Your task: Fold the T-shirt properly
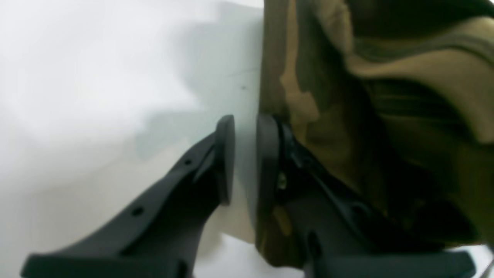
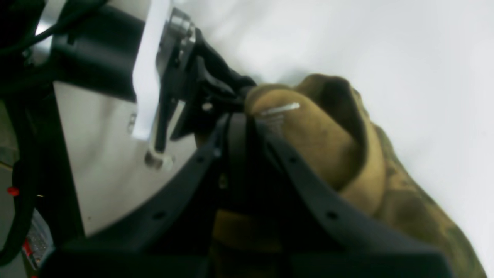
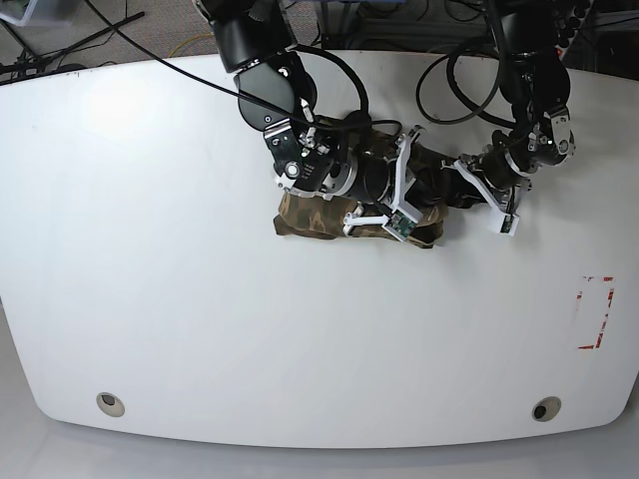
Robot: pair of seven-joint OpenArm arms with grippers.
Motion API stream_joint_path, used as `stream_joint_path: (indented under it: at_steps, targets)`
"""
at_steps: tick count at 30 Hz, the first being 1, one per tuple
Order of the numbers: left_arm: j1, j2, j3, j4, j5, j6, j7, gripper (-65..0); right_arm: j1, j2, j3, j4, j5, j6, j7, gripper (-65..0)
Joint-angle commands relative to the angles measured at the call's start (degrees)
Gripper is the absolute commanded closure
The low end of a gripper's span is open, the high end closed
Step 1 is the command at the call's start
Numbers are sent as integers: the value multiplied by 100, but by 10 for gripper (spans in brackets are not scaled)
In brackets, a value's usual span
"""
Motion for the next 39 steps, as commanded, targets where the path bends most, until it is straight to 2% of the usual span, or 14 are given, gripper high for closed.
stream_joint_path:
  at_steps: [1,9,13,18,27,30,37,39]
  targets:
    - [-12,-9,16,48,-176,-26,135,-86,91,-85,-152,-90,143,38,337,-17]
    - [-4,-27,16,48,-246,-26,135,-86,91,-58,-169,-776,134,38,785,-282]
    - [-4,-35,-28,48,-246,-26,135,-88,91,-50,-169,-873,134,38,1040,-361]
    - [-4,-220,-344,207,-246,-26,135,-88,12,-50,-169,-398,143,38,996,-373]
    - [102,-255,-1188,479,-228,-26,135,-89,-225,-41,-161,1000,143,47,337,-373]
    - [111,-466,-1338,585,-237,-26,135,-89,-252,-41,-134,1228,143,47,293,-371]
    - [286,-879,-1364,717,-246,-26,135,-89,-480,-41,595,1571,125,47,284,-369]
    - [374,-958,-1364,813,-246,-26,135,-89,-489,47,806,1554,108,56,284,-349]
